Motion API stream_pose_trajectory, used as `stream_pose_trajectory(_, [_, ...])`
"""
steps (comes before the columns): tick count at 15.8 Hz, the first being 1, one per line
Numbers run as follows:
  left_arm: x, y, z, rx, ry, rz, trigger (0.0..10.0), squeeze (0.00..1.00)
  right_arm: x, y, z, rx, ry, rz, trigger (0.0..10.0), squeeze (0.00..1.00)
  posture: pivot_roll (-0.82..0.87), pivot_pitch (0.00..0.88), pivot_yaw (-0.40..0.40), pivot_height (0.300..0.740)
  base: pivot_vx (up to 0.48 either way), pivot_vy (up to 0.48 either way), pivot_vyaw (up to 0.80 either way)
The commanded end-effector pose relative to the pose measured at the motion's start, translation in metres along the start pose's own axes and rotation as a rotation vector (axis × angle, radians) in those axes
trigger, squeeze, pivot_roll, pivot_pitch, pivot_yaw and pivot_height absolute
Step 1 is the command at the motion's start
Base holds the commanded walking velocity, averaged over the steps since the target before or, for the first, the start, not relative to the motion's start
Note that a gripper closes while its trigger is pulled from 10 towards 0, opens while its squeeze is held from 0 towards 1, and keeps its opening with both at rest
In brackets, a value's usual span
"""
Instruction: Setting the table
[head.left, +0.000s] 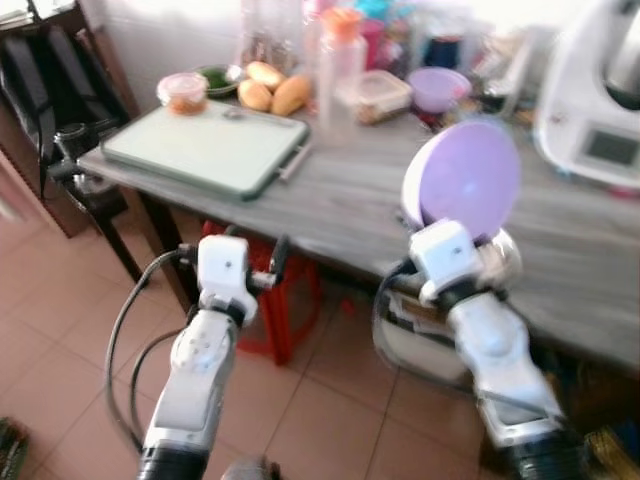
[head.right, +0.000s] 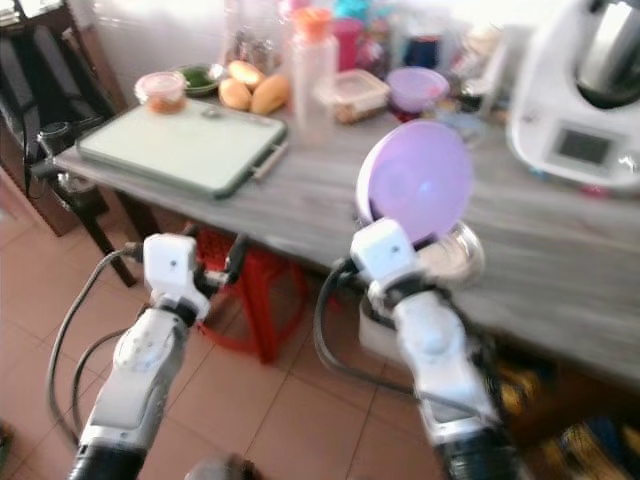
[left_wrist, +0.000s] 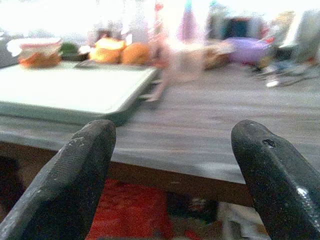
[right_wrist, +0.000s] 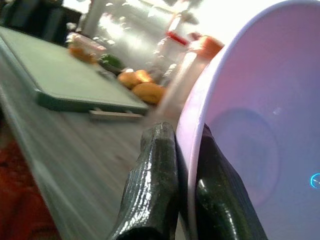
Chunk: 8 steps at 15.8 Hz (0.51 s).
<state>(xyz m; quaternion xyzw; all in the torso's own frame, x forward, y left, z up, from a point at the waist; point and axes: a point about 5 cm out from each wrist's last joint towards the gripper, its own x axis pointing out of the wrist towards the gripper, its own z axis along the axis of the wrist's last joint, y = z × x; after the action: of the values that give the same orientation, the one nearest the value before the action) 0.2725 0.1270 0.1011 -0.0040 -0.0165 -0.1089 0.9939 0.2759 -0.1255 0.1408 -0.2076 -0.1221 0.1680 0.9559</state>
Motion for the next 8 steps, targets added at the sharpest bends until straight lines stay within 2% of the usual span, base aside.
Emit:
stream_pose_trajectory(1, [0.0029,-0.0059,0.0051,-0.006,-0.022,-0.018,10.0,0.00,-0.0006,-0.0103,-0.0026,-0.009,0.018,-0.032,10.0,0.00,-0.02,0.000,-0.005,0.740,0.461,0.000,0.00])
stream_pose_trajectory(3, [0.0029,-0.0067,0.0050,-0.006,-0.022,-0.019,10.0,0.00,0.0022,-0.0119,-0.0037,-0.020,0.027,-0.039,10.0,0.00,-0.02,0.000,-0.007,0.740,0.461,0.000,0.00])
stream_pose_trajectory(6, [0.0028,-0.0072,0.0047,-0.010,-0.021,-0.019,10.0,0.00,0.0051,-0.0141,-0.0050,-0.025,0.034,-0.045,10.0,0.00,-0.02,0.000,-0.010,0.740,0.367,0.000,-0.66])
stream_pose_trajectory(8, [0.0023,-0.0073,0.0053,-0.026,-0.028,-0.018,10.0,0.00,0.0053,-0.0130,-0.0072,-0.023,0.045,-0.039,10.0,0.00,-0.02,0.000,-0.012,0.740,0.000,0.000,0.00])
